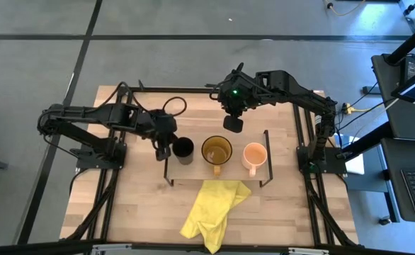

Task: Stack small to large cups/mugs on shelf
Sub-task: Put the black cup on the shelf, then return to Home Position

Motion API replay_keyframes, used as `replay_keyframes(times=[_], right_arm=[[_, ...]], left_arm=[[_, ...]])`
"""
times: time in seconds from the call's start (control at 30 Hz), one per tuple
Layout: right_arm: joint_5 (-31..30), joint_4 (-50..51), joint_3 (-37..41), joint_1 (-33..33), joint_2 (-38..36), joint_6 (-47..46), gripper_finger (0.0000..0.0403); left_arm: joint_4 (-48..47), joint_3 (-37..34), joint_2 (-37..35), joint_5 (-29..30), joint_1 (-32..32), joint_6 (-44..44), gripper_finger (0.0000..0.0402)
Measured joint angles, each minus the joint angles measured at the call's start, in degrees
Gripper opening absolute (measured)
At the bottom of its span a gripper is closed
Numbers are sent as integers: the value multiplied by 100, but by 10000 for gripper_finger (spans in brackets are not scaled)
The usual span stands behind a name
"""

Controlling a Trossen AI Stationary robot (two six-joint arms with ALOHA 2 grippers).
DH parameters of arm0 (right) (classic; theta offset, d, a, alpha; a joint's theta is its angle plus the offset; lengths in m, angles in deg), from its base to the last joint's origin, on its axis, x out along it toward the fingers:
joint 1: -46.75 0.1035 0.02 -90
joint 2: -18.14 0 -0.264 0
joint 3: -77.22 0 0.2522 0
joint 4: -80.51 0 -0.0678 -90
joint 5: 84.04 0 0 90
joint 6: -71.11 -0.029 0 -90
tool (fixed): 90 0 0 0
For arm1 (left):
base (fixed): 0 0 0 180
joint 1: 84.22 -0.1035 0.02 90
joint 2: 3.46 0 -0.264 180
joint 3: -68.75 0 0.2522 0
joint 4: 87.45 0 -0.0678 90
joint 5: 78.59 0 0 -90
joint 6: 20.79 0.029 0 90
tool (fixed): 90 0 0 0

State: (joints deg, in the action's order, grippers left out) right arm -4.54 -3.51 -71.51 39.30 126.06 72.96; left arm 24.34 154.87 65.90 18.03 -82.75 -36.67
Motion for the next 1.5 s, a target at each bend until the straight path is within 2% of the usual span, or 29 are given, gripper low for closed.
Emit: replay_keyframes(times=[0.17,0.33,0.4,0.43,0.5,0.6,0.73,0.8,0.9,0.97,1.03,1.1,1.23,1.33,1.4,1.5], right_arm=[[0,0,0,0,0,5,53],[-12,0,0,0,0,27,53],[-100,-6,0,0,0,126,53],[-143,-33,0,0,0,170,53],[19,-262,2,-2,-25,308,53],[979,-896,4,-7,-204,476,53],[1893,-1461,2,-86,-691,426,53],[2075,-1528,2,-208,-995,287,53],[1722,-1493,2,-341,-1569,-261,53],[1410,-1356,-7,-375,-1947,-786,53],[1178,-1239,-11,-376,-2257,-1253,53],[928,-910,-9,-369,-2501,-1943,53],[865,-403,0,-372,-2844,-2753,53],[873,-91,0,-282,-2987,-3134,53],[1269,-45,14,-97,-2992,-2561,53],[2589,-524,44,72,-2962,-1400,53]], left_arm=[[-19,1,0,-132,0,-2,57],[-438,2,-4,778,-14,-76,57],[-624,2,-37,906,-72,-144,57],[-669,0,-99,804,-119,-180,57],[-489,33,-313,174,-243,-188,57],[181,207,-724,-623,-384,-132,53],[1086,525,-1445,-1002,-482,13,38],[1466,628,-1814,-1105,-537,112,30],[1595,680,-2413,-698,-579,278,20],[1562,684,-2823,18,-586,222,17],[1469,682,-3189,786,-586,-248,16],[1462,633,-3461,1189,-586,-619,16],[1401,565,-3712,1240,-586,-1378,16],[1392,561,-3818,1040,-586,-1535,16],[1410,561,-3864,972,-585,-1532,16],[1538,569,-3952,1092,-581,-1535,16]])
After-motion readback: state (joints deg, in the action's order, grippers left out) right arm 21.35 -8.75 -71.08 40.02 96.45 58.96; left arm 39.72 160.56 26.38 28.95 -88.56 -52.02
